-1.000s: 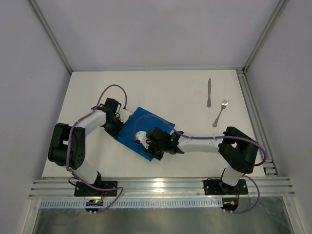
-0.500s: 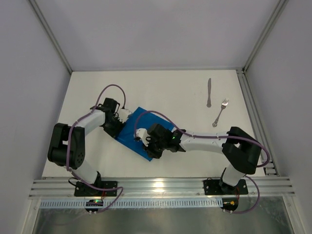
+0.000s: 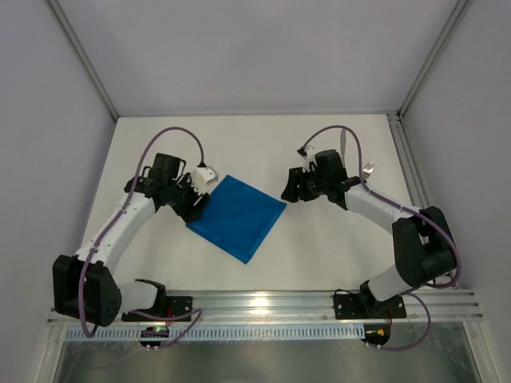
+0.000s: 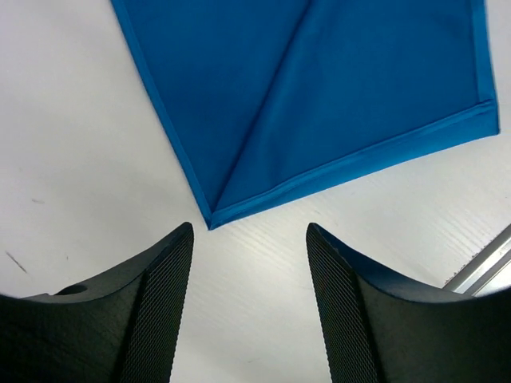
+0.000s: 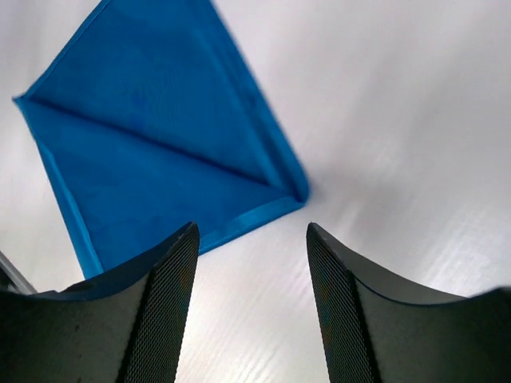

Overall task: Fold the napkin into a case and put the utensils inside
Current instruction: Pick up the upper triangle-folded napkin from the center of the board.

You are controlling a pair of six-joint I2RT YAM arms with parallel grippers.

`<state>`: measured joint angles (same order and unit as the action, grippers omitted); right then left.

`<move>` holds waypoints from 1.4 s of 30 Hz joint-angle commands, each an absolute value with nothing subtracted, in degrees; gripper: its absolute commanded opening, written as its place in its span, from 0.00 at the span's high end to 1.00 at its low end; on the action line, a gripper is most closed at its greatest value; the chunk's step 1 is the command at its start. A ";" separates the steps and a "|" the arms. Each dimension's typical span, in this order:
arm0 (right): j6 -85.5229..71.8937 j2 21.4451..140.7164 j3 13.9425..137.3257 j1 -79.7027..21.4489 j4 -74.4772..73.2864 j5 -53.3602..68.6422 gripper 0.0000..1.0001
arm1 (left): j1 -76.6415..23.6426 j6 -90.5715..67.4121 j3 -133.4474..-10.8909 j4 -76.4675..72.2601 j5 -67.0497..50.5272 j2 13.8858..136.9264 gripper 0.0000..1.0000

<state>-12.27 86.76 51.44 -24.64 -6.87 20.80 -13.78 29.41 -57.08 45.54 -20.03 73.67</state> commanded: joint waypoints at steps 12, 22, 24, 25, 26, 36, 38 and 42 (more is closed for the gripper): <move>-19.07 90.27 49.13 -15.82 -1.85 25.84 0.41 | -58.43 37.88 -50.20 31.14 -4.66 75.75 0.27; -20.39 88.24 45.79 -15.91 -1.58 25.40 0.43 | -60.91 43.24 -46.94 24.34 -10.72 84.46 0.30; -20.30 87.80 45.27 -15.91 -1.58 25.22 0.43 | -60.56 43.24 -46.41 23.65 -11.16 85.16 0.30; -20.13 87.54 45.09 -15.82 -1.50 25.22 0.43 | -60.12 43.33 -46.23 23.38 -11.34 85.51 0.30; -20.13 87.54 44.83 -15.91 -1.41 25.22 0.44 | -59.94 43.42 -46.14 23.20 -11.51 85.78 0.30; -19.69 87.63 44.82 -15.91 -1.58 25.66 0.44 | -59.85 44.12 -46.23 27.25 -11.78 89.47 0.53; -19.78 87.36 45.00 -15.91 -1.67 25.75 0.44 | -59.85 43.68 -46.23 27.07 -11.34 89.65 0.64; -19.51 86.92 45.17 -15.91 -2.02 25.75 0.44 | -59.85 43.16 -45.97 27.16 -11.08 89.03 0.76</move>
<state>-19.66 89.60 44.42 -15.75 -3.22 25.28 -59.96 43.40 -46.57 26.65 -11.46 88.03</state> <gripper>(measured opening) 0.559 0.255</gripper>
